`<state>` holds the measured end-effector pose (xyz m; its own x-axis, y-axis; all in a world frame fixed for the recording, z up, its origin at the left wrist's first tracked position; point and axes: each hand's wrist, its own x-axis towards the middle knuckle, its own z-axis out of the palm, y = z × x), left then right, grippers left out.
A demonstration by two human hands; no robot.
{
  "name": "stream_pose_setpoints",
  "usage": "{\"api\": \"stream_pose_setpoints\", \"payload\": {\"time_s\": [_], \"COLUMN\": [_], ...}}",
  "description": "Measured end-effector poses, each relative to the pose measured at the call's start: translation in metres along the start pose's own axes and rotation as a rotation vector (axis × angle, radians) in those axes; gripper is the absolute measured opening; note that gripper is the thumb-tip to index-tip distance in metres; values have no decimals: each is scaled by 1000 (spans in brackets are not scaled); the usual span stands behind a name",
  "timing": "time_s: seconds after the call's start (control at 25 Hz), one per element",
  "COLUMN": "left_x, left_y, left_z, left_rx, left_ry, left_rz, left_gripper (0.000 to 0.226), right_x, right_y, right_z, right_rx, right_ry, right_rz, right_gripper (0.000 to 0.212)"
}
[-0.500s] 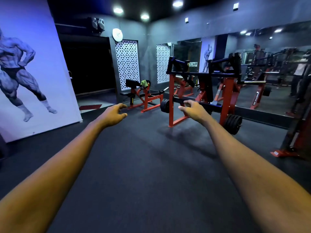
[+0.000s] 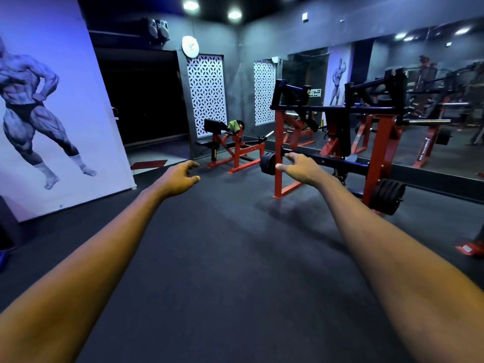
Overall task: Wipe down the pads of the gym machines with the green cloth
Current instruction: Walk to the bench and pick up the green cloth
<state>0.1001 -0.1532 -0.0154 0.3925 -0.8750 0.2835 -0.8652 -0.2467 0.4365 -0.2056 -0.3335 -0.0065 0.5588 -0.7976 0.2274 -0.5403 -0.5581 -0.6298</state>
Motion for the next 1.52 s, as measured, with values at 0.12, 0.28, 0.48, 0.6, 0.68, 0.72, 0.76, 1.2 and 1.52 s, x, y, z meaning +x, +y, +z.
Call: {"api": "stream_pose_setpoints", "payload": {"time_s": [0.12,0.28,0.48,0.6,0.68,0.72,0.76,1.2,1.52], "left_x": [56,127,221,293,344,370,395,636,840], "left_y": [-11,-26,-62,-94,-120,-132,-145,-250,-295], "left_z": [7,21,45,56,61,63,65,105,157], "left_rx": [11,2,23,42,48,51,51,-15,4], "left_ry": [-5,6,1,12,17,10,-2,-6,-4], "left_rz": [-18,-36,-50,-16,-3,-7,-15,-65,-64], "left_gripper": [50,49,44,44,44,45,45,46,48], "right_x": [61,138,238,312,366,394,422,670,885], "right_y": [13,28,47,54,55,54,53,74,121], "right_z": [4,19,52,74,90,97,104,169,193], "right_rx": [-18,-10,-46,-70,-59,-55,-55,-56,-19], "right_ry": [-15,-34,-66,-63,-65,-67,-71,-80,-73], "right_rz": [-6,1,-3,-11,-13,-8,-9,-8,-31], "right_gripper": [54,55,62,61,63,63,64,67,62]}}
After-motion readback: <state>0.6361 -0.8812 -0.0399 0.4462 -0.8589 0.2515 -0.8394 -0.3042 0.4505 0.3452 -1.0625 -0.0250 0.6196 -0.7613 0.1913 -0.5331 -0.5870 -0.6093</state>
